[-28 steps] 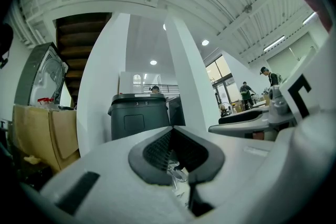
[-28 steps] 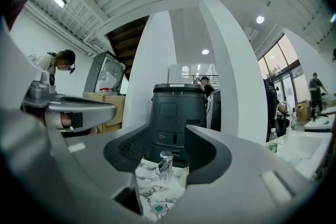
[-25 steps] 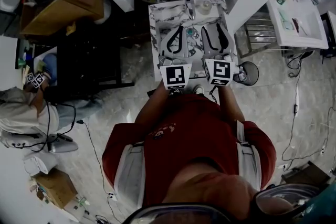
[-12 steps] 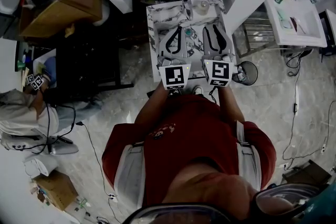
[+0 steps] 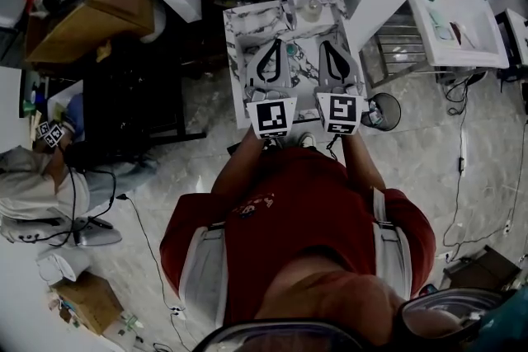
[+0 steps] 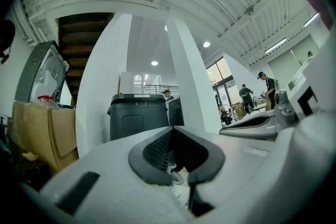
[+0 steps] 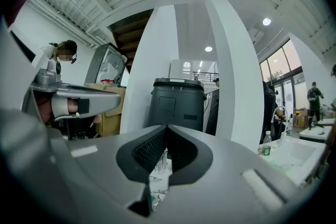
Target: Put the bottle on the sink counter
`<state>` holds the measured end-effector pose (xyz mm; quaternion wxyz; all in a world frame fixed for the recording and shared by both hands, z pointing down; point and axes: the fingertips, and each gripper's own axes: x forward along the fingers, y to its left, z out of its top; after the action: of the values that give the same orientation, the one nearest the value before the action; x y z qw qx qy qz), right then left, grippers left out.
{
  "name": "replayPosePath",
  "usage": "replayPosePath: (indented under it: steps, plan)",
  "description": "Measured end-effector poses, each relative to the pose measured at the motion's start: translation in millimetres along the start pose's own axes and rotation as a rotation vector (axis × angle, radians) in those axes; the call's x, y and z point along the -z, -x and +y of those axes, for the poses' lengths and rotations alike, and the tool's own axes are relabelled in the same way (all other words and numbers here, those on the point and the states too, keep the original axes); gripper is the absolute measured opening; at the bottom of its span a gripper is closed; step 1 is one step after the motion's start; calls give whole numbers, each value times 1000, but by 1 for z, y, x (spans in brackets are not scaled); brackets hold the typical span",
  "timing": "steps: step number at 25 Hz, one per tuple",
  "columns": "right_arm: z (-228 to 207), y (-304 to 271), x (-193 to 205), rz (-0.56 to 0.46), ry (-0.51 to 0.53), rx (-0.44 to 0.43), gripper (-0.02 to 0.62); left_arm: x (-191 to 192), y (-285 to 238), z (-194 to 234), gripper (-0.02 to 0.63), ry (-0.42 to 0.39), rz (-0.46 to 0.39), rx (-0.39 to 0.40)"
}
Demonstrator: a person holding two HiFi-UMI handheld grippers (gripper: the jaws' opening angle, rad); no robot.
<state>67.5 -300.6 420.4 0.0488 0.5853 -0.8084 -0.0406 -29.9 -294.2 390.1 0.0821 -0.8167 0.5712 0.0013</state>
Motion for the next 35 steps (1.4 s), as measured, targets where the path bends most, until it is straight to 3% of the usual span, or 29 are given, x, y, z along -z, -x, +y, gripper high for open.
replayPosePath:
  steps: [17, 35]
  plan:
    - [4, 1, -2, 6, -4, -60, 2, 4, -1, -2, 3, 5, 17, -1]
    - [-18, 3, -3, -8, -19, -6, 2, 4, -9, -12, 3, -3, 24, 4]
